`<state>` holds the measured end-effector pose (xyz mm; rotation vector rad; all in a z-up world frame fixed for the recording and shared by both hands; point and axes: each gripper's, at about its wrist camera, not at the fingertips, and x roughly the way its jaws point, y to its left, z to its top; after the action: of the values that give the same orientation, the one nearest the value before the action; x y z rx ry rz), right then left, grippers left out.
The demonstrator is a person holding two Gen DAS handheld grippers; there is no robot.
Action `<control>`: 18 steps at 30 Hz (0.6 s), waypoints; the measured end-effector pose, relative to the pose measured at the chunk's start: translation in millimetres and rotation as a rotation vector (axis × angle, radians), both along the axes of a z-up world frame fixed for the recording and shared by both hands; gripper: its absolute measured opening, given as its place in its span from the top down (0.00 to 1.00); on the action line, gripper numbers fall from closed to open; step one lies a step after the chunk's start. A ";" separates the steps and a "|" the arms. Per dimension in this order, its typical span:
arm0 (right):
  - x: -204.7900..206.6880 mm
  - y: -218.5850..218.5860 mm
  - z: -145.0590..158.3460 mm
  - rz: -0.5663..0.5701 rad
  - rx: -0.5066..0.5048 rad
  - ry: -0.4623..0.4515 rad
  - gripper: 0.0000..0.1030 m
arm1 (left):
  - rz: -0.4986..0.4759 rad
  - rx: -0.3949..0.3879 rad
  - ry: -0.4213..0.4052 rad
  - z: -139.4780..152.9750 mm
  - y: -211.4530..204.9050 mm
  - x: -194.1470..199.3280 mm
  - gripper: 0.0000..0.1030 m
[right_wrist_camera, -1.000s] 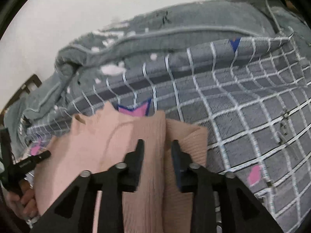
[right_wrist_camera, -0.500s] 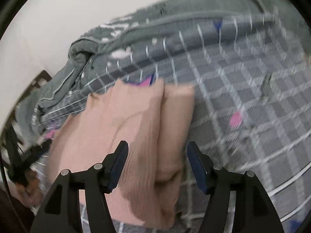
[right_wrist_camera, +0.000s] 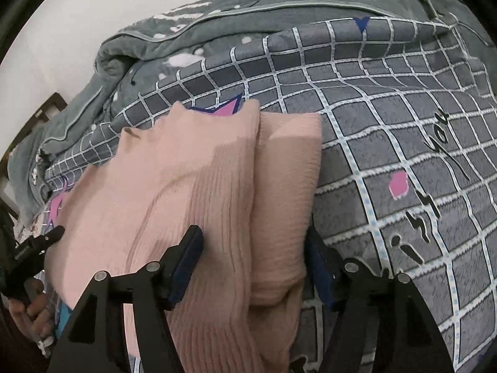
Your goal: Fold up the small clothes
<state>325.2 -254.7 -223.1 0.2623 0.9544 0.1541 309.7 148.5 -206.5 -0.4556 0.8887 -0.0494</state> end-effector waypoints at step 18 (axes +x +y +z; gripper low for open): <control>-0.1 15.7 17.0 0.025 -0.063 -0.093 0.78 | 0.023 -0.044 -0.041 15.2 -6.7 15.2 0.79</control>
<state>325.2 -239.0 -206.1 0.1833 0.8687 0.1575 324.9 141.8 -191.2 -0.5037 0.8438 -0.0573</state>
